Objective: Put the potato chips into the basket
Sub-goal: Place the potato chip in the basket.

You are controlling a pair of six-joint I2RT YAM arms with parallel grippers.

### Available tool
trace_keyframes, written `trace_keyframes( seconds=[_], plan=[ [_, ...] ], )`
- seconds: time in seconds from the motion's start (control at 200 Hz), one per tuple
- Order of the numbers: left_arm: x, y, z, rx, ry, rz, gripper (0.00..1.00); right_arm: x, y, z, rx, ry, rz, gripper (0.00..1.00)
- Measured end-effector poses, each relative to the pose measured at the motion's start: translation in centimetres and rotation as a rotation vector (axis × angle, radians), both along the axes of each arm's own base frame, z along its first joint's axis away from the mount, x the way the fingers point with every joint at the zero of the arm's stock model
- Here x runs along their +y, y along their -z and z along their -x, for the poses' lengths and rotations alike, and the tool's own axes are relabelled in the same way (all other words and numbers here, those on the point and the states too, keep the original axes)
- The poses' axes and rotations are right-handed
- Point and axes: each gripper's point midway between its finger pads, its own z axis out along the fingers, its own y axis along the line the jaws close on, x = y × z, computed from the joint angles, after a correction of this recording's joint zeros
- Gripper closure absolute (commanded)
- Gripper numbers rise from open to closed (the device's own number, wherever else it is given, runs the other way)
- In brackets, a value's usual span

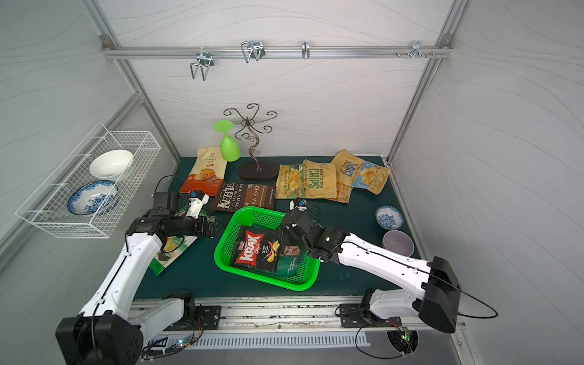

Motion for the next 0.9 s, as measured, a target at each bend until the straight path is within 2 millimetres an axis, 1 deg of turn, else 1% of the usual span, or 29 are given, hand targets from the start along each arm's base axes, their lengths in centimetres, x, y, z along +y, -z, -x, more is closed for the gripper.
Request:
trace_keyframes(
  seconds=[0.1,0.175,0.22,0.32,0.485,0.61,0.705,0.795,0.9],
  plan=[
    [0.0,0.0,0.0,0.0,0.0,0.0,0.01,-0.2,0.6,-0.9,0.033,-0.01,-0.008,0.52],
    [0.0,0.0,0.0,0.0,0.0,0.0,0.01,-1.0,1.5,-2.5,0.079,0.001,-0.026,0.51],
    [0.0,0.0,0.0,0.0,0.0,0.0,0.01,-1.9,2.1,-3.6,0.106,0.013,-0.034,0.51],
    [0.0,0.0,0.0,0.0,0.0,0.0,0.01,-4.4,2.9,-5.8,0.14,0.051,-0.042,0.5],
    [0.0,0.0,0.0,0.0,0.0,0.0,0.01,-8.3,2.7,-9.0,0.15,0.106,-0.076,0.5],
    [0.0,0.0,0.0,0.0,0.0,0.0,0.01,-12.6,2.5,-11.9,0.16,0.205,-0.118,0.5],
    [0.0,0.0,0.0,0.0,0.0,0.0,0.01,-15.5,2.9,-14.3,0.176,0.283,-0.14,0.49],
    [0.0,0.0,0.0,0.0,0.0,0.0,0.01,-17.3,3.5,-16.6,0.194,0.325,-0.146,0.48],
    [0.0,0.0,0.0,0.0,0.0,0.0,0.01,-18.6,4.0,-19.7,0.21,0.356,-0.155,0.44]
  ],
)
